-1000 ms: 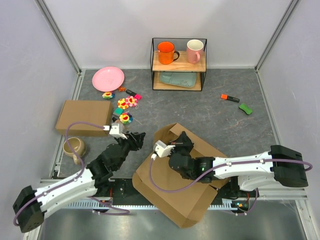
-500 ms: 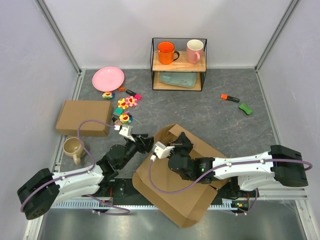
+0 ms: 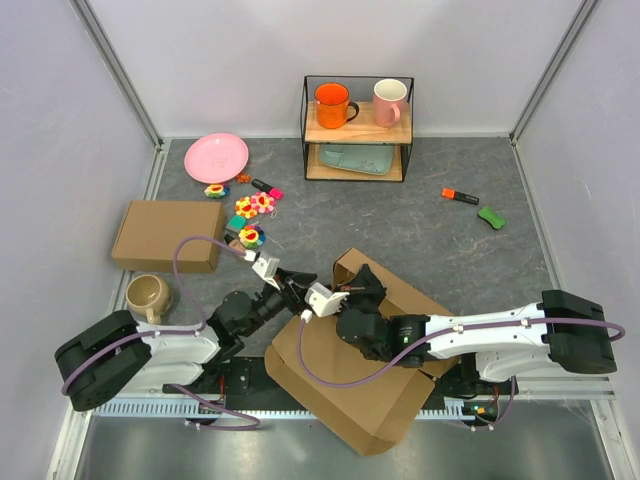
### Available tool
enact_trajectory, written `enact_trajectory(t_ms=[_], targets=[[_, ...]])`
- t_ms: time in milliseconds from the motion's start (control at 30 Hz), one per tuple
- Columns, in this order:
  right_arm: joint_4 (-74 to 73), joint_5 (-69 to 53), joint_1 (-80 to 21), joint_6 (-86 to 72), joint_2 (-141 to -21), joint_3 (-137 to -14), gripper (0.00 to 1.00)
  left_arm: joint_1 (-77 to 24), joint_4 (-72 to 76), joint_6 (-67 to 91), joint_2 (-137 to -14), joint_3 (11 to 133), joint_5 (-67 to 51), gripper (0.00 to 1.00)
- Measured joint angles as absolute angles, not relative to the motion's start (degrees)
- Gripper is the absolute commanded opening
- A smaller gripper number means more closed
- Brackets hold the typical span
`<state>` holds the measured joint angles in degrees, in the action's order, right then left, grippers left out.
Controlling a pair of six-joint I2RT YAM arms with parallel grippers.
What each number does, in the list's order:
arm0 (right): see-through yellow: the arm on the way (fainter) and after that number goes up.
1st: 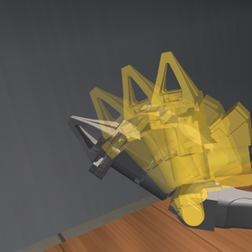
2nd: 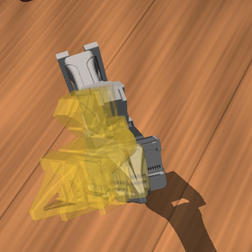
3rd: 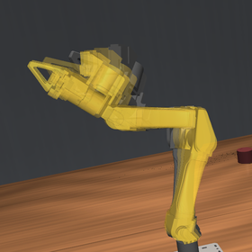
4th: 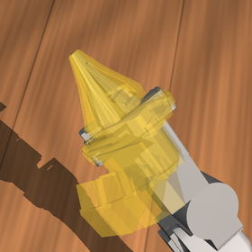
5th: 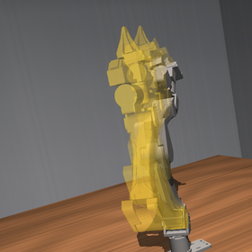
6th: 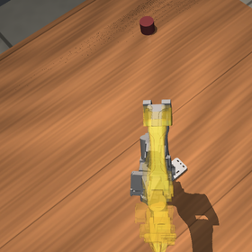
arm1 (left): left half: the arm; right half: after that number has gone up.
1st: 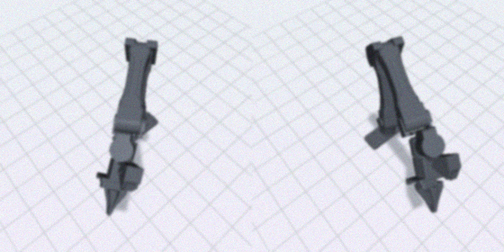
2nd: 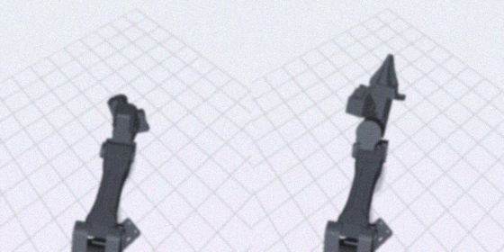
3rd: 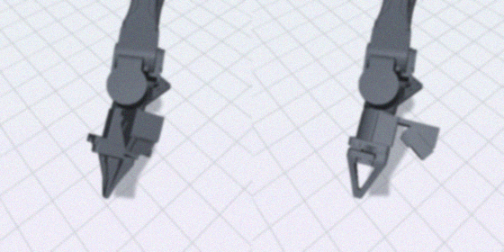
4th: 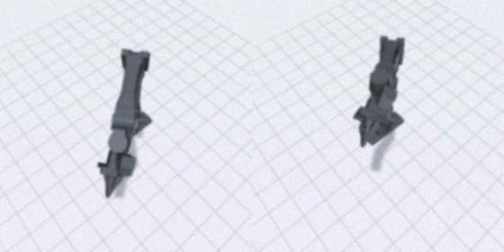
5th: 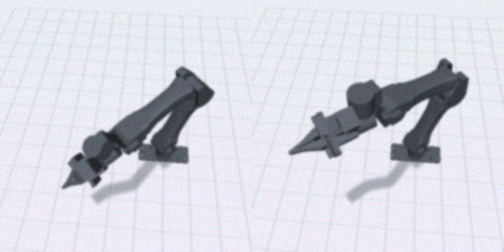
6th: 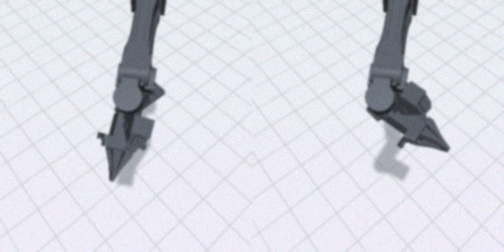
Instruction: Fold the paper box
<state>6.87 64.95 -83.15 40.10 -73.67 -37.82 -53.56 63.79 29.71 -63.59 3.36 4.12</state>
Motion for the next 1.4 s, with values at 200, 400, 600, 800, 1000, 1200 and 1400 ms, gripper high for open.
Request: enact_trajectory(t_ms=[200,400,600,800,1000,1200,1400], targets=[[6.74,64.82,-83.15,39.77,-73.63,-37.98,0.00,-53.82,68.79,29.26,-67.77,3.36,1.76,0.70],[6.76,64.58,-83.15,39.29,-73.69,-38.11,0.00,-53.87,72.86,28.01,-77.54,4.21,-0.43,0.72],[6.70,64.16,-83.15,38.92,-73.84,-38.39,0.00,-53.87,74.22,27.24,-89.97,6.11,-0.47,0.73],[6.57,64.14,-83.15,38.59,-73.82,-38.39,0.00,-54.11,73.32,25.43,-93.23,9.47,-0.27,0.73],[6.33,63.79,-83.15,38.15,-73.56,-38.39,0.00,-54.13,72.55,22.39,-91.11,11.11,-0.10,0.74],[6.31,63.66,-83.15,37.71,-73.56,-38.39,0.00,-54.13,72.60,19.97,-88.88,13.37,0.19,0.74],[6.61,63.29,-83.15,37.69,-73.65,-38.39,0.00,-54.13,73.03,18.28,-87.61,14.92,0.56,0.72]])
